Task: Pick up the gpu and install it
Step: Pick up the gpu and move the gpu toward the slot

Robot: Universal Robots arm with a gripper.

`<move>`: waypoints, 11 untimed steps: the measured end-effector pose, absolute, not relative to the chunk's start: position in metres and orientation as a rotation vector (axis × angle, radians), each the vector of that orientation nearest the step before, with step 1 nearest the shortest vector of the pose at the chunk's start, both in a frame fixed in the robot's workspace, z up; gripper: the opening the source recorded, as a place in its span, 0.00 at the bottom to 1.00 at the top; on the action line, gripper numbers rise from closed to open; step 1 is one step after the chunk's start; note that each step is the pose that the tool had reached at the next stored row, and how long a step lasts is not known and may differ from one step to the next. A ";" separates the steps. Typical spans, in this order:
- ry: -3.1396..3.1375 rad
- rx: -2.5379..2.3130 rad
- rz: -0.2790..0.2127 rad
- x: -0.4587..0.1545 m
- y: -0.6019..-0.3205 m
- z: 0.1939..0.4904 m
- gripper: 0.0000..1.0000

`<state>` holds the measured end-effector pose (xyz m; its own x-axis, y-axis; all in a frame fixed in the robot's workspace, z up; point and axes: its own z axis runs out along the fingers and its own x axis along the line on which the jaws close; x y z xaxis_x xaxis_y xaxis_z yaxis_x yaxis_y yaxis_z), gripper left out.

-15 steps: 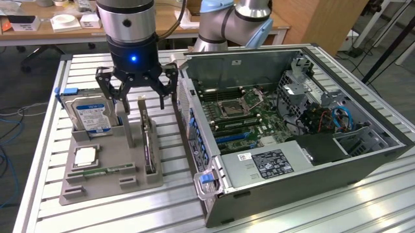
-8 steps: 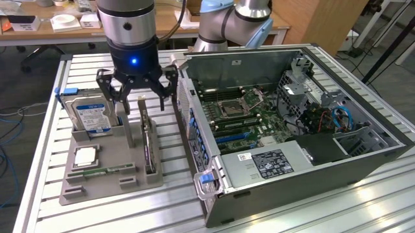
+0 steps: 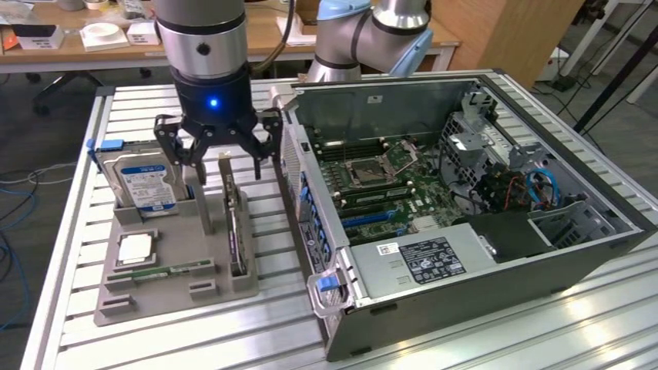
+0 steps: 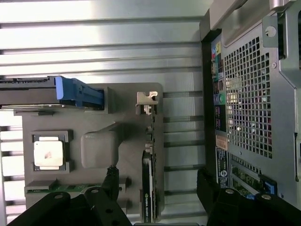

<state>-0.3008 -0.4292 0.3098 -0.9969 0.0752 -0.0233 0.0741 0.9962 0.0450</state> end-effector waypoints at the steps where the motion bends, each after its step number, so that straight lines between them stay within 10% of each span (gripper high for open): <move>1: 3.114 0.117 0.069 -0.301 -0.431 0.310 0.76; 11: 3.114 0.116 0.069 -0.301 -0.439 0.309 0.76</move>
<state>-0.3008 -0.4388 0.3090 -0.9969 0.0752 -0.0233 0.0741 0.9962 0.0450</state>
